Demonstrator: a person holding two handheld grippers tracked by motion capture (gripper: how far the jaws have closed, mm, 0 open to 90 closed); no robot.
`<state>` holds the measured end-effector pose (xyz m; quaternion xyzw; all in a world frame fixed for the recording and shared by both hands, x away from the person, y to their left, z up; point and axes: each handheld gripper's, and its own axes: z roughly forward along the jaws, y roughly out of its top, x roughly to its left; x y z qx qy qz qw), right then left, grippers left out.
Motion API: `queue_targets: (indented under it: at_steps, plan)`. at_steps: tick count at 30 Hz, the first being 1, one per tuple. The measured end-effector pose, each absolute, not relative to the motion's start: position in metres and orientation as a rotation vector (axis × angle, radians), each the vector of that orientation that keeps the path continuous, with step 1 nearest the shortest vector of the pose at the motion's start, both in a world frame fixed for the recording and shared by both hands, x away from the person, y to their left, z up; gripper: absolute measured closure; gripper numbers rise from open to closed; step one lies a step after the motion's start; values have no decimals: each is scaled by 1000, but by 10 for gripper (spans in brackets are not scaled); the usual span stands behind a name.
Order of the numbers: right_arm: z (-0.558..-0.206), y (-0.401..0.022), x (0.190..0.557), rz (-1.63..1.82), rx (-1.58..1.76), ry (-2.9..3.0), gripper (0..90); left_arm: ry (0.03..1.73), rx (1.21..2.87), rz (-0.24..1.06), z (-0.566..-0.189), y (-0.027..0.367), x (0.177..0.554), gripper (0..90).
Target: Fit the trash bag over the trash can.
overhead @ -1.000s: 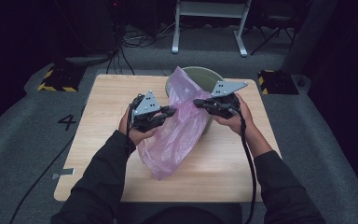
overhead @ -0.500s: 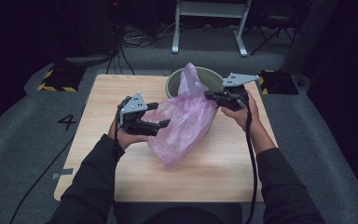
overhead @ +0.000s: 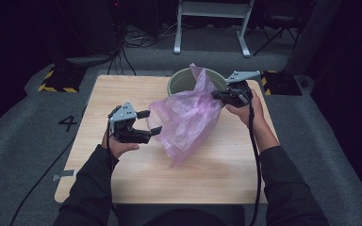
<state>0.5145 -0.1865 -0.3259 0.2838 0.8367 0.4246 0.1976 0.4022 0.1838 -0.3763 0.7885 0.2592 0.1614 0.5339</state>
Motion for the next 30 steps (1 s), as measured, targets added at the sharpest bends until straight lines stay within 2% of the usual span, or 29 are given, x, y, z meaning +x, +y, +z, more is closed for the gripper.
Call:
queue_targets:
  at_steps: [4, 13, 16, 17, 19, 20, 21, 24, 27, 30]
  plan:
    - [-327, -185, 518, 1168, 796, 2352, 900, 611, 1947, 430, -384, 186, 401, 209]
    - [-330, -184, 520, 1177, 801, 2355, 874, 689, 1892, 307, -395, 177, 422, 200]
    - [-330, -184, 520, 1194, 791, 2354, 859, 692, 1895, 319, -394, 170, 426, 244]
    - [-330, -184, 519, 1196, 790, 2353, 854, 691, 1904, 331, -394, 166, 427, 283]
    - [-330, -184, 519, 1199, 793, 2347, 804, 693, 1913, 365, -393, 162, 428, 441]
    - [-329, -185, 518, 1216, 789, 2337, 767, 692, 1920, 379, -392, 160, 428, 545]
    - [-329, -185, 516, 1230, 779, 2327, 729, 681, 1924, 396, -391, 159, 427, 612]
    - [-325, -189, 511, 1273, 778, 2290, 591, 674, 1912, 463, -386, 160, 422, 766]
    - [-321, -193, 503, 1293, 755, 2261, 487, 682, 1875, 537, -379, 167, 416, 866]
    - [-317, -197, 496, 1330, 737, 2251, 403, 710, 1827, 569, -373, 174, 412, 891]
